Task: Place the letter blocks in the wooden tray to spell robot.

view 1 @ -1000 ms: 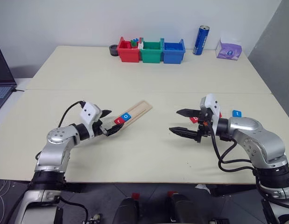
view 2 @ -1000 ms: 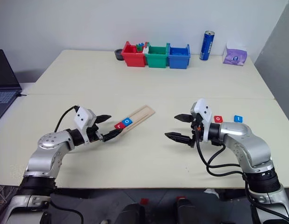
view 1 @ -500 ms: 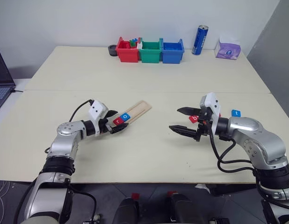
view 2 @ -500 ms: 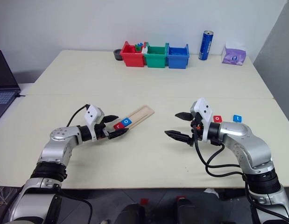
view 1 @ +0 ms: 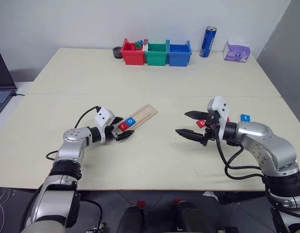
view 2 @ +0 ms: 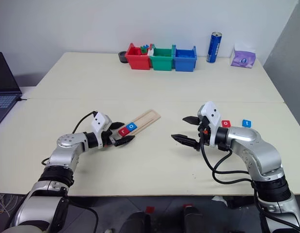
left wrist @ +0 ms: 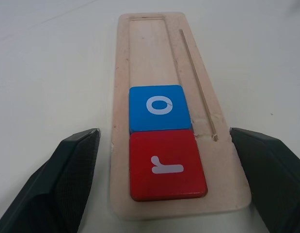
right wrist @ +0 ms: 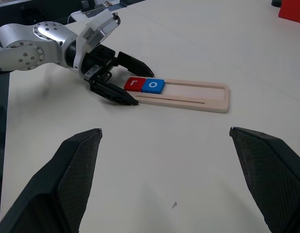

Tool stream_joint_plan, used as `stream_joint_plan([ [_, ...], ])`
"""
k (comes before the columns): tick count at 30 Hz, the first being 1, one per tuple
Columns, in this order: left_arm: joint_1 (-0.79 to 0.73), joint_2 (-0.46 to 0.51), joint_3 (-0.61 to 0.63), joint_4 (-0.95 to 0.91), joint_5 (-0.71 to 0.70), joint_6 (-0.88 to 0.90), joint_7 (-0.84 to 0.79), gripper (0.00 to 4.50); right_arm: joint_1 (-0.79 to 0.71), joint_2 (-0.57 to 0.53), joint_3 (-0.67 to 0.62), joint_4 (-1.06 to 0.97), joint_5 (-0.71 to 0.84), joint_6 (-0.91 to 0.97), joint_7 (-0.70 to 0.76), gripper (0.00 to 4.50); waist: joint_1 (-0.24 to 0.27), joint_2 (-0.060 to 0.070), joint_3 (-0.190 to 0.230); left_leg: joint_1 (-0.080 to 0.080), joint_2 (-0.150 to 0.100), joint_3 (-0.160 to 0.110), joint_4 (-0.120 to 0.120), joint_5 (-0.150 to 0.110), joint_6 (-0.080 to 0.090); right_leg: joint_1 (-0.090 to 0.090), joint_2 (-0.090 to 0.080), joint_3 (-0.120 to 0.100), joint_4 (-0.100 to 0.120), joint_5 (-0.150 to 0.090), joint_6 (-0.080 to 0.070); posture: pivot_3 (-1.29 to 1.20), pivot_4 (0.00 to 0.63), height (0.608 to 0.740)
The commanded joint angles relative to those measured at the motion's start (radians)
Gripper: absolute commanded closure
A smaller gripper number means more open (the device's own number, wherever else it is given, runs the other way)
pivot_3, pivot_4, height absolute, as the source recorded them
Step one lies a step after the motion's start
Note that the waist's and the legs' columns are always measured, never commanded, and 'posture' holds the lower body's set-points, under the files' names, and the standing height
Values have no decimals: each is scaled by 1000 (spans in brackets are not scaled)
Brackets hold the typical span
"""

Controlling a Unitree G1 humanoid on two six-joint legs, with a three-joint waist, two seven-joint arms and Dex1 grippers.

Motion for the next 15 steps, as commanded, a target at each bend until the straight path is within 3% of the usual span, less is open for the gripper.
stream_joint_plan([
  [1, -12, -7, -12, 30, 21, -16, -4, 0, -20, -2, -28, -43, 22, -4, -2, 15, 0, 0, 0, 0, 0, 0, 0, 0, 0, 0, 0, 0, 0, 0, 0, 0, 150, 740],
  [6, -24, -9, -8, 48, 17, -25, -20, 1115, -27, 0, -27, -37, 21, -7, -1, 0, 0, 0, 0, 0, 0, 0, 0, 0, 0, 0, 0, 0, 0, 0, 0, 0, 150, 740],
  [12, -16, -8, -20, 21, 24, -47, -51, 1113, -24, -3, -26, -41, 21, -11, 6, 0, 0, 0, 0, 0, 0, 0, 0, 0, 0, 0, 0, 0, 0, 0, 0, 0, 150, 740],
  [15, 39, -12, -59, -115, 1, -52, -147, 1113, -11, -17, -25, -53, 20, -17, 22, 0, 0, 0, 0, 0, 0, 0, 0, 0, 0, 0, 0, 0, 0, 0, 0, 0, 150, 740],
])
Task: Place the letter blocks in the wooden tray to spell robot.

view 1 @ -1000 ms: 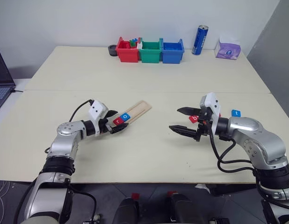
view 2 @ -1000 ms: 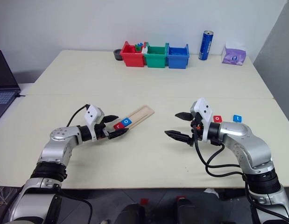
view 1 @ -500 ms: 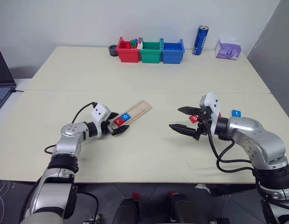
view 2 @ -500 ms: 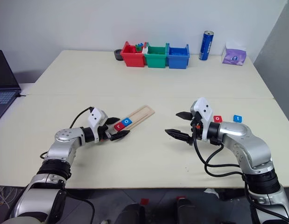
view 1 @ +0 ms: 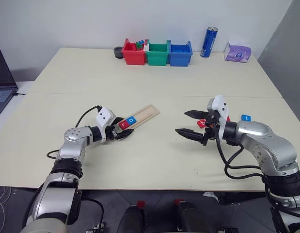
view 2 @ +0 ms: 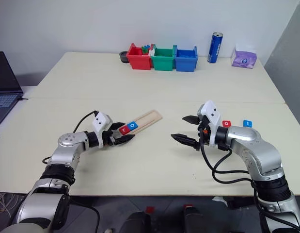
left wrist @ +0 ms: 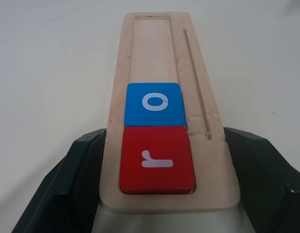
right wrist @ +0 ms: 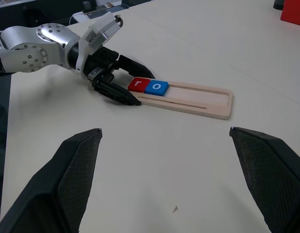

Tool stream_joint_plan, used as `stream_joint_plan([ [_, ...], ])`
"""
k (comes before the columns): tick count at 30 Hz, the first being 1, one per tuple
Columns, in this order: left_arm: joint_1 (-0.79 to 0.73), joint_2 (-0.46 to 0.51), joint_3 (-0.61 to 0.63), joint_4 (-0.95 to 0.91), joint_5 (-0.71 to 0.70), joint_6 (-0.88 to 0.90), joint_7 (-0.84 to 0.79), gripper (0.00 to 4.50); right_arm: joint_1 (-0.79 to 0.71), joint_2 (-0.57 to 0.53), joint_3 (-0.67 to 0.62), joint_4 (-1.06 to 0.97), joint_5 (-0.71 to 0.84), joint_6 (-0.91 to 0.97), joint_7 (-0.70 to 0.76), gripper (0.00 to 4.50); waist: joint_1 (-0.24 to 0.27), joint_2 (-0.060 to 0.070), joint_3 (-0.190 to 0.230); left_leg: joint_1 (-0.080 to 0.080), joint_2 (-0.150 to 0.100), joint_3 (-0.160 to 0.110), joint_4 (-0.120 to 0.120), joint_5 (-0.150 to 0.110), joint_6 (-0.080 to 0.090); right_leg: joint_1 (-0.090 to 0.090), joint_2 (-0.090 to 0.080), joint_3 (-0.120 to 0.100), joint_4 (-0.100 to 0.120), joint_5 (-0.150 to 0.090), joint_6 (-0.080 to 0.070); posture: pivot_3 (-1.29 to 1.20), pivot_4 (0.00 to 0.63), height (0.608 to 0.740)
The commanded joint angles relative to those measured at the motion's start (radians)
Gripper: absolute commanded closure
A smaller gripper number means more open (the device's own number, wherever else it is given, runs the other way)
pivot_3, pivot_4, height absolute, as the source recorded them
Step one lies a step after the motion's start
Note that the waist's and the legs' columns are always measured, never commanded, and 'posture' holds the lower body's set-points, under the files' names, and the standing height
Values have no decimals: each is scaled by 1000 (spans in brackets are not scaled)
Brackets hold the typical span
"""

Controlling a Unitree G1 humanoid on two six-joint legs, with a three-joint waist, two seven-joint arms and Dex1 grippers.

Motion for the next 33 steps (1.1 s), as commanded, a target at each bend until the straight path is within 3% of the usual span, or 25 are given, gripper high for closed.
stream_joint_plan([
  [1, 62, -3, -66, -172, -26, -7, -138, 1113, 3, -29, -20, -56, 14, -25, 33, 0, 1, 0, 0, 0, 0, 0, 0, 0, 0, 0, 0, 0, 0, 0, 0, 0, 150, 740],
  [6, 103, 48, -141, -254, -6, -71, -293, 1113, 67, -89, 5, -83, -6, -77, 104, 0, 3, 0, 0, -1, 0, -1, 0, 0, 0, 0, -1, 0, -1, 0, 1, 0, 150, 740],
  [13, -9, 58, -181, -66, 32, -227, -406, 1113, 110, -114, 6, -117, 6, -89, 142, 0, 1, 0, 0, 0, 0, 0, 0, 0, 0, 0, 1, 0, 0, 0, 1, 0, 150, 740],
  [22, -126, 24, -197, 154, 71, -368, -453, 1113, 128, -115, 1, -135, 6, -87, 135, 0, 1, 0, 0, 0, 0, 0, 0, 0, 0, 0, 1, 0, 0, 0, 1, 0, 150, 740],
  [33, -166, -16, -193, 238, 66, -424, -487, 1113, 118, -105, 2, -126, 9, -83, 128, 0, 3, 0, 0, -1, -1, 0, 1, 0, 0, 0, 1, 0, 0, 0, 1, 0, 150, 740],
])
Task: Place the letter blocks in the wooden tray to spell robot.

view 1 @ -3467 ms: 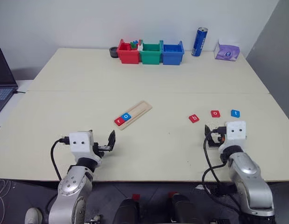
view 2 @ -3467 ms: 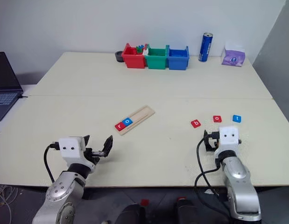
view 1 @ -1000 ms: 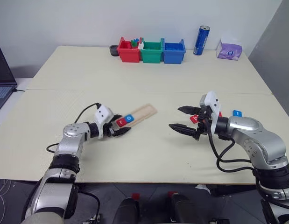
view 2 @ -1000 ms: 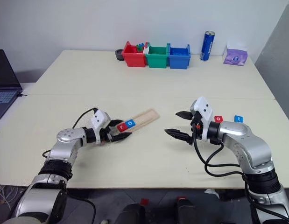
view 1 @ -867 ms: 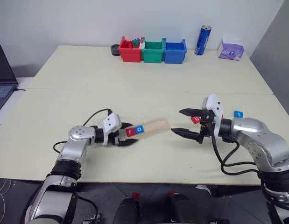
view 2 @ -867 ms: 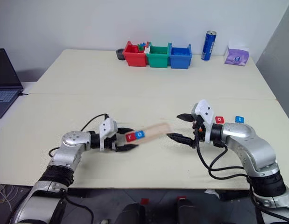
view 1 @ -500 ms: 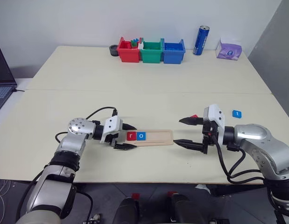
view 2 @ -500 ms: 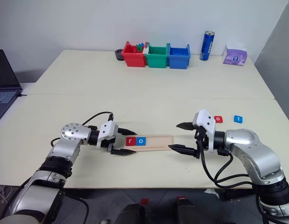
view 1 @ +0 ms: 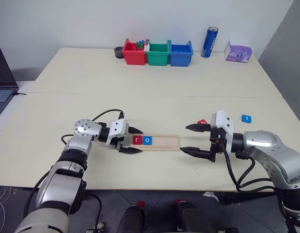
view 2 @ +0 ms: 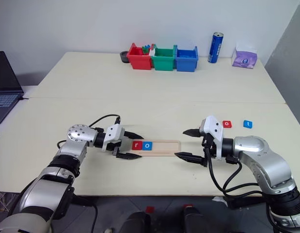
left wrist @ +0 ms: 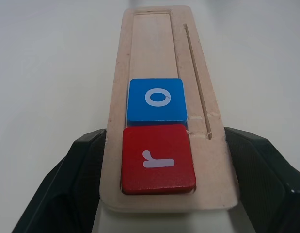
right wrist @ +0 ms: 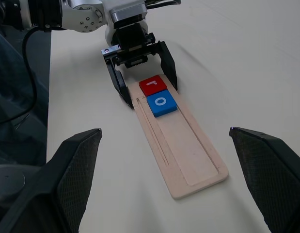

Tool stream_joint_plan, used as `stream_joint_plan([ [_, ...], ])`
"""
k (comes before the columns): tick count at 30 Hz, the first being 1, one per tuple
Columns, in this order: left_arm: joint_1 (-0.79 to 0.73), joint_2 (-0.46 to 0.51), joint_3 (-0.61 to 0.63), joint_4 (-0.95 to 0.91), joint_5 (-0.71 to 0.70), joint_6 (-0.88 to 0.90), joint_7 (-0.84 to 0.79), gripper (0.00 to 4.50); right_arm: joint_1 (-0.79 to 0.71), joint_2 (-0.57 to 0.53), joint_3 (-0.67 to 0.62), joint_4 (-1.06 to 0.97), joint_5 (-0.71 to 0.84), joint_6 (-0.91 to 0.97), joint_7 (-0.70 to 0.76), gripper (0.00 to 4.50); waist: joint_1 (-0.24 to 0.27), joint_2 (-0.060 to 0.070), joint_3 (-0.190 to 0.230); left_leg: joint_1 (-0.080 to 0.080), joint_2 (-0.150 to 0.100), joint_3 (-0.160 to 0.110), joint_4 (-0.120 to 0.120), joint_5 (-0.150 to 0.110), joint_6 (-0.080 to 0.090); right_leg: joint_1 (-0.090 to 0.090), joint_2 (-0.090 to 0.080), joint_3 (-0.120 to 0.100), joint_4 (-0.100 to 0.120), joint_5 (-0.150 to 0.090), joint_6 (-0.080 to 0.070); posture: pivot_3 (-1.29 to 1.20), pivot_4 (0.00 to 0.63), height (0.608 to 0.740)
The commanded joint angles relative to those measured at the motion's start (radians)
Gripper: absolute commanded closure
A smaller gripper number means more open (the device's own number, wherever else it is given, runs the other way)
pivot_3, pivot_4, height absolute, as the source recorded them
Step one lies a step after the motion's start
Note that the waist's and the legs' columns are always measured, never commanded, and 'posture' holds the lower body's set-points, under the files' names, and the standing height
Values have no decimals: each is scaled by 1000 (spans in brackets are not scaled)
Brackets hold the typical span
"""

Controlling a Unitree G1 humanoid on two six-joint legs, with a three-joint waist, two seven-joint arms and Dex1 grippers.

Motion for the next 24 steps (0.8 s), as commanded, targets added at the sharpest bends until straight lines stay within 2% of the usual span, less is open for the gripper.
stream_joint_plan([
  [1, -13, -7, -15, 17, 32, -29, -21, 1113, -14, 3, -11, -23, 12, -11, -2, 0, 0, 0, 0, 0, 0, 0, 0, 0, 0, 0, 0, 0, 0, 0, 0, 0, 150, 740],
  [9, -27, -5, -11, 49, 46, -58, -10, 1113, -19, 9, -11, -19, 10, -12, -3, 0, -1, 0, 0, 0, 0, 0, 0, 0, 0, 0, 0, 0, 0, 0, 0, 0, 150, 740],
  [11, -18, -14, -3, -9, 12, 0, -29, 367, -14, 7, -17, -33, 16, -5, -7, 0, -1, 0, 0, 0, 0, 0, 0, 0, 0, 0, 0, 0, 0, 0, 0, 0, 150, 740],
  [13, -20, -21, -2, -54, 1, 40, -32, 68, -23, 11, -13, -29, 17, 0, -10, 0, -1, 0, 0, 0, 0, 0, 0, 0, 0, 0, 0, 0, 0, 0, 0, 0, 150, 740],
  [19, -35, 4, 7, -10, 43, -16, -1, 68, -34, 21, -14, -31, 26, 18, -22, 0, -2, 0, 0, 0, 1, -1, 0, 0, 0, 0, 1, 0, 0, 0, 0, 0, 150, 740],
  [24, -25, 43, 19, -90, 11, 39, -39, 68, -39, 26, -18, -35, 30, 35, -35, 0, -3, 0, 0, 0, 1, -1, 0, 0, 0, 0, 1, 0, 1, 0, 0, 0, 150, 740],
])
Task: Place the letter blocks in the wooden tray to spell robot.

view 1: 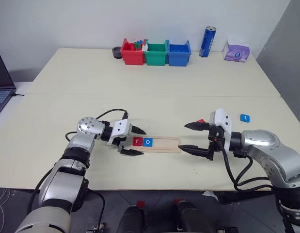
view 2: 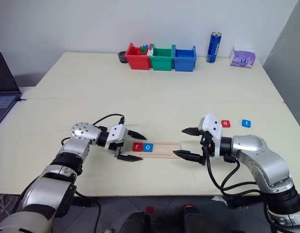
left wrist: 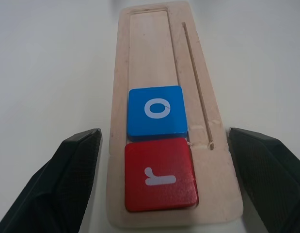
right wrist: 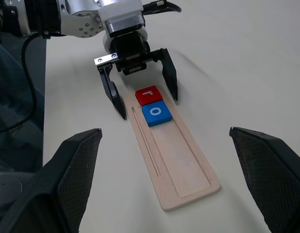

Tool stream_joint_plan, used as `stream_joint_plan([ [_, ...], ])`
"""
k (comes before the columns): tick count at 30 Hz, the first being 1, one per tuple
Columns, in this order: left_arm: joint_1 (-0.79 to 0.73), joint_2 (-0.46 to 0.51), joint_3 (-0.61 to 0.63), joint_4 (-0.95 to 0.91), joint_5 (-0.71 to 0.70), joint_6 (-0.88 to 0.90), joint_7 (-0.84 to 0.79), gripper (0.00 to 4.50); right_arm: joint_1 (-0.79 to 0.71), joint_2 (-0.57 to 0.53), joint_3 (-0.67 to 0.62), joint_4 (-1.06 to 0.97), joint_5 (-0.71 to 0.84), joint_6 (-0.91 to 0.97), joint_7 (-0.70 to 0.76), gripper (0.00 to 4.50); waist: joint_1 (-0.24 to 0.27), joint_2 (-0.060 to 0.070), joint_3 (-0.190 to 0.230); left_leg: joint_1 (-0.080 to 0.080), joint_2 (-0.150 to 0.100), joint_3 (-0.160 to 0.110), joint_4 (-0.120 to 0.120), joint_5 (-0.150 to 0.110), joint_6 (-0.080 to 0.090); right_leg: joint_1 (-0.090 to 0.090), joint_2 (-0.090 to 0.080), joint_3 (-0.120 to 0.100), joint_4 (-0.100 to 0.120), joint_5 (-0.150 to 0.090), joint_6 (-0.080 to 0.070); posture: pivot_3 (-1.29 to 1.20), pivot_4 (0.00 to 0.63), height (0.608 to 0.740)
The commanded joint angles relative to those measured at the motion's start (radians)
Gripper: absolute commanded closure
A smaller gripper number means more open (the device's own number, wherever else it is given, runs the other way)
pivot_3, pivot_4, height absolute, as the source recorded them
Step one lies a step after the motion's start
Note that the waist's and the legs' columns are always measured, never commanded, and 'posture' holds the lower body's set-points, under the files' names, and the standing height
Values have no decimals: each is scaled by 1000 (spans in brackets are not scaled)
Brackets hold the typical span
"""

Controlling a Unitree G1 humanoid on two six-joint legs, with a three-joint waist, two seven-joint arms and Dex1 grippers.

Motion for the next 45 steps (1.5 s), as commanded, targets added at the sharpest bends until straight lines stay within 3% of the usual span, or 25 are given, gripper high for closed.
stream_joint_plan([
  [1, -6, 51, 33, -97, -35, 57, -31, 68, -21, 5, -23, -36, 28, 9, -15, 0, 0, 0, 0, 0, 0, 0, 0, 0, 0, 0, 0, 0, 0, 0, 0, 0, 150, 740],
  [10, 61, 119, 122, -494, -157, 396, 64, 68, 11, 28, -93, -46, 51, 66, -130, 0, 0, 0, 0, 0, 1, 0, 0, 0, 0, 0, 0, 0, 0, 0, 0, 0, 150, 740],
  [14, 212, 22, 123, -853, -216, 612, 286, 68, 34, 115, -115, 60, -131, 6, -397, 0, 0, 0, 0, -1, 1, -1, 0, 0, 0, 0, -3, 3, 0, 0, 0, 0, 150, 740],
  [19, 334, -63, 92, -1064, -214, 761, 477, 68, 64, 197, -114, 138, -284, -53, -596, 0, 1, 0, 0, -1, 1, -1, 0, 0, -1, 0, -3, 4, 1, 0, 0, 0, 150, 740],
  [27, 383, -124, 52, -1159, -208, 850, 628, 68, 65, 323, -103, 212, -319, -61, -676, 0, -1, 0, 0, 1, 0, 0, 0, 0, -1, 0, -1, 5, 1, 0, 0, 0, 150, 740],
  [45, 386, -99, 13, -1229, -223, 900, 641, 68, -1, 410, -114, 370, -320, -81, -678, 0, -1, 1, 0, 1, 0, 1, 0, 0, -1, 0, -1, 5, 1, 0, 0, 0, 150, 740],
])
